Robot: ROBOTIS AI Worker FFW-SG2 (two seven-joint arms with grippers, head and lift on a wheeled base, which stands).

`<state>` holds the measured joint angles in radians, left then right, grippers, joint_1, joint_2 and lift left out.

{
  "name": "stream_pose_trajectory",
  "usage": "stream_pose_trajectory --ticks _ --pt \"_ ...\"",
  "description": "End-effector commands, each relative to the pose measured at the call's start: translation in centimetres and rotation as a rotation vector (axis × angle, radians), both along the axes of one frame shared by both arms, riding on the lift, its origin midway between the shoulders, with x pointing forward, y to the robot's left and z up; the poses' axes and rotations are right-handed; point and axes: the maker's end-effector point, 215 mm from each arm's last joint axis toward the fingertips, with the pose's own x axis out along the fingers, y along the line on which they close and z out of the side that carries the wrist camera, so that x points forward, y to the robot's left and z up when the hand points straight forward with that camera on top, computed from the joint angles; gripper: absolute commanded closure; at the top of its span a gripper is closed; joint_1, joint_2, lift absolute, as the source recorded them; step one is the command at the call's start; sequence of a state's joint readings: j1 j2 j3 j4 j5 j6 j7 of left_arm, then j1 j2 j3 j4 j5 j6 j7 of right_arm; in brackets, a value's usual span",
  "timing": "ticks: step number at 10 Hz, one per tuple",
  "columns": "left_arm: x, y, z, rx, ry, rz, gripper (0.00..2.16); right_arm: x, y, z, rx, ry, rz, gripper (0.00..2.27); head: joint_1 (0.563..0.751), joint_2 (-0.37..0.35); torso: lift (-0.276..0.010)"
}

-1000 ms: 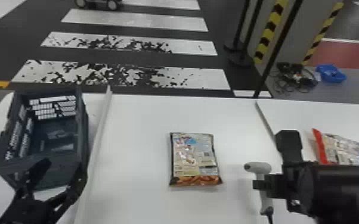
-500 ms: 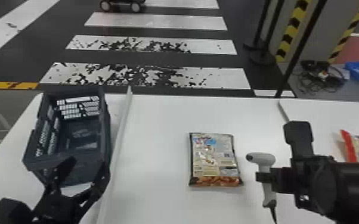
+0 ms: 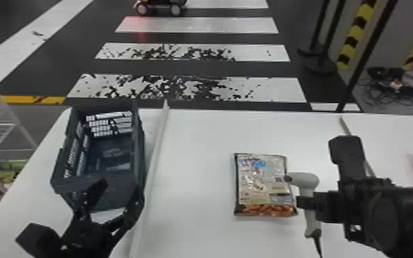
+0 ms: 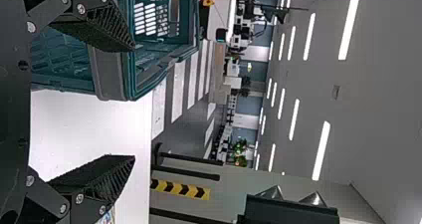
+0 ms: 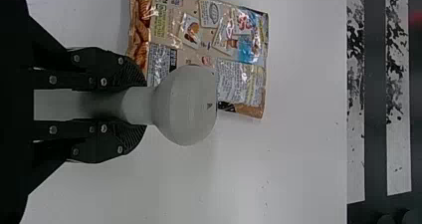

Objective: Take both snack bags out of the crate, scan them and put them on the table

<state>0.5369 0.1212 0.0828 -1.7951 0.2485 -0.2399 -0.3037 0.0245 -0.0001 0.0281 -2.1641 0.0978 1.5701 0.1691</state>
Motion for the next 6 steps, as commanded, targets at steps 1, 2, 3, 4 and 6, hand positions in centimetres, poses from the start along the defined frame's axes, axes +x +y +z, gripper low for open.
stream_pose_trajectory --ticks 1,2,3,4,6 --pt "0.0 0.0 -0.1 0.0 0.002 0.0 0.25 0.3 1.0 0.4 0.001 -0.008 0.022 2.26 0.695 0.046 -0.093" --pt "0.0 0.0 -0.1 -0.001 0.002 0.001 0.25 0.5 1.4 0.6 0.001 -0.012 0.031 2.26 0.695 0.055 -0.093" --pt "0.0 0.1 -0.1 -0.001 0.002 0.002 0.25 0.6 2.0 0.7 0.001 -0.014 0.043 2.26 0.695 0.063 -0.093" --pt "0.0 0.1 0.0 -0.001 0.0 0.001 0.25 0.6 2.1 0.6 -0.002 -0.012 0.048 2.26 0.695 0.07 -0.093" --pt "0.0 0.3 0.0 -0.001 0.001 0.005 0.25 0.5 2.9 0.6 0.001 -0.012 0.065 2.26 0.695 0.08 -0.093"
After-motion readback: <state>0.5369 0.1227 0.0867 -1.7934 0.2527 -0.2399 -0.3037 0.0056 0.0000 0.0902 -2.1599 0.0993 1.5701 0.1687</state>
